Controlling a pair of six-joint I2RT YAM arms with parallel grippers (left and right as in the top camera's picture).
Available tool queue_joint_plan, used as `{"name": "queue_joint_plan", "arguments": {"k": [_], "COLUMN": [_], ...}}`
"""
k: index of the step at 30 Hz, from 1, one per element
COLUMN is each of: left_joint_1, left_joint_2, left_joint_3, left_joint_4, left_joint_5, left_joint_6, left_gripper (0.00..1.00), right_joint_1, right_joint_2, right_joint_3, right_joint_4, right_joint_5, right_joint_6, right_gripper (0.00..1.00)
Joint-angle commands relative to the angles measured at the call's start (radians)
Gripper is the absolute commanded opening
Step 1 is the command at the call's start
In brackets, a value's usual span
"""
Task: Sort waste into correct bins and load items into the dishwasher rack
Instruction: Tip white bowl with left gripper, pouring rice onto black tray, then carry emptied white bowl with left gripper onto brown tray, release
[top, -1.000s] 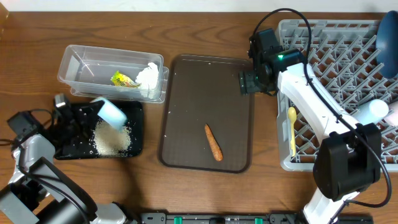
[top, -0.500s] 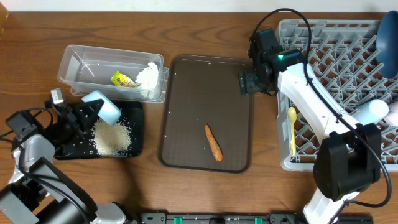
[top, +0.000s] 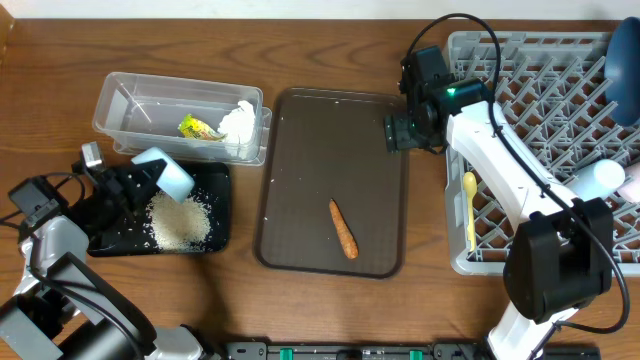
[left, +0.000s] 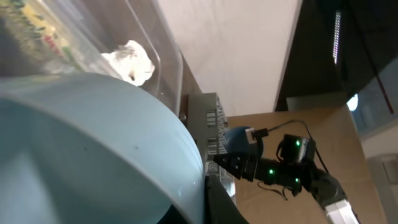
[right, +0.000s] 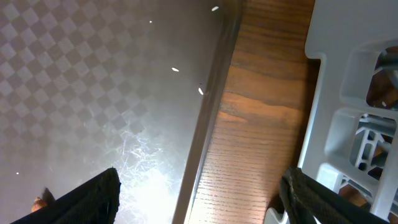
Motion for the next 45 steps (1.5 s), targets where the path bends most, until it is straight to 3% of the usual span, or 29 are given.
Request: {"name": "queue_joint_plan", "arguments": {"k": [1,4,11,18,29,45], "left_joint_1": [-0.003,-0.034,-0.203,-0.467,-0.913,-1.212], "left_joint_2": [-0.030,-0.072,-0.237,-0.281,-0.208,0.164], "left_joint_3": [0.002,0.010,0.055,0.114,0.114,0.114], "left_joint_4": [0.001,0.001,0.002,0.010,0.212,0.638], "left_joint_5": [-0.015,-0.056,-0.327,-0.614,-1.030,-1.081], "left_joint_6": [-0.045,-0.064,-0.162,-0.182,-0.144,-0.145], "left_gripper": [0.06,0.06,0.06,0.06,0.06,0.07], "right_joint_1": [-0.004,-0.004,-0.004,-0.004,-0.018,-0.074], "right_joint_2": [0.010,0.010,0.011,0.010,-0.054,-0.159], "right_joint_3": [0.000,0.000,0.000,0.001,0.063,0.074], "right_joint_4": [0.002,0.003,0.003,0.003,-0.002,-0.006], "right_joint_5": [0.011,0.011,0.011,0.010,0.006,0.007], "right_joint_6": [-0.015,-0.014,-0.015,-0.006,-0.006,-0.002], "right_gripper": [0.82,0.82,0.82,0.81,0.81,0.81]}}
